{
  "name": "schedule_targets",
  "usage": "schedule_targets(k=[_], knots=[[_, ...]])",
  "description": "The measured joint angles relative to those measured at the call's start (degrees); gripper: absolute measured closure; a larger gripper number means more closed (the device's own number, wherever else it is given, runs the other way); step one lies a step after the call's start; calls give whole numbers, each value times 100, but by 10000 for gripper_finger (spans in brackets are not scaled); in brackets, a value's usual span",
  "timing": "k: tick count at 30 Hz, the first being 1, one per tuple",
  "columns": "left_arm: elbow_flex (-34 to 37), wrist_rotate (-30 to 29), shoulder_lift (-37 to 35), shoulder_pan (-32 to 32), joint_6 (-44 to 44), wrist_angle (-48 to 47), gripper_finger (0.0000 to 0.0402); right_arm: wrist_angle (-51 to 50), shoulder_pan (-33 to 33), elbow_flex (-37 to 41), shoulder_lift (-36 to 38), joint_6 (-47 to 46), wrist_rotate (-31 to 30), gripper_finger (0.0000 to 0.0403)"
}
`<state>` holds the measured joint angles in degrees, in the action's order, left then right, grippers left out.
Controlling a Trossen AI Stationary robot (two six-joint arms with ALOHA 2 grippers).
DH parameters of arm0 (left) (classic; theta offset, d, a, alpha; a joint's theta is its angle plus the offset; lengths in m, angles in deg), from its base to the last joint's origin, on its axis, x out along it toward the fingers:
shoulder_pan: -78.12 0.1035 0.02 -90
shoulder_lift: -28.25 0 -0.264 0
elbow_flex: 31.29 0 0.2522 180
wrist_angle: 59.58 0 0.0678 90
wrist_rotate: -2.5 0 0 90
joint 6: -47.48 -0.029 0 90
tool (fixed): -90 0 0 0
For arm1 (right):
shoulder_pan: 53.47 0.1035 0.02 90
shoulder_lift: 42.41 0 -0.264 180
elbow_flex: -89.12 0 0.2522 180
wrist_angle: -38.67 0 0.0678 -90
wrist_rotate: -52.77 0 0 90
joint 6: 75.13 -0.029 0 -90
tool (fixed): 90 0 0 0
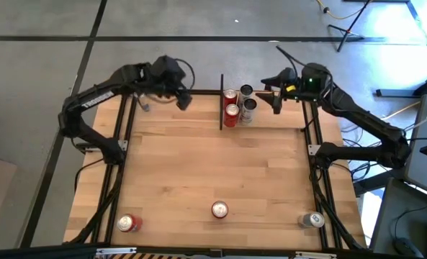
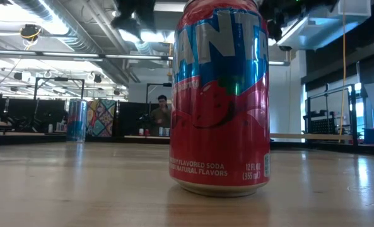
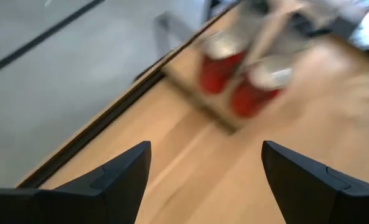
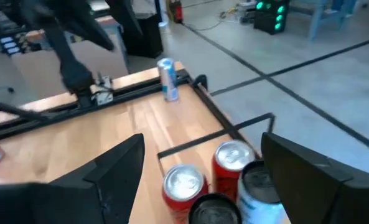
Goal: Place canned beverage on shelf
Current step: Put the top white-blue soda can on the shelf
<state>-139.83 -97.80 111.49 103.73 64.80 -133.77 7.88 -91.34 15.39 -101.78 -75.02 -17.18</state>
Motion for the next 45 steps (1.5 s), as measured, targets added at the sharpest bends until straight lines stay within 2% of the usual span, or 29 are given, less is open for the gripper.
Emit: schedule_targets(k=[3,8,13,19,22,25,29,36,45], knots=[[4,206,27,727,-279,-426,108,-27,0,-68,2,-151,-79,91],[0,536,9,1586,-723,-510,108,-191,0,-68,-43,-338,-326,91],[0,228,17,2224,-997,-710,104,-387,0,-68,-116,-465,-598,91],[0,103,319,2863,-993,-1351,46,-334,-4,-68,-127,-477,-777,91],[1,-16,500,3152,-681,-1616,13,-348,-4,-68,-129,-480,-891,91],[0,32,550,3249,-607,-1777,4,-357,-4,-68,-127,-480,-948,91],[0,-268,649,3248,-721,-1624,9,-364,-4,-68,-142,-502,-946,91],[0,-209,1281,3636,-442,-2435,10,-415,-4,-63,-166,-579,-929,91],[2,-497,1906,3670,-483,-2520,10,-447,-2,-63,-170,-588,-850,91]])
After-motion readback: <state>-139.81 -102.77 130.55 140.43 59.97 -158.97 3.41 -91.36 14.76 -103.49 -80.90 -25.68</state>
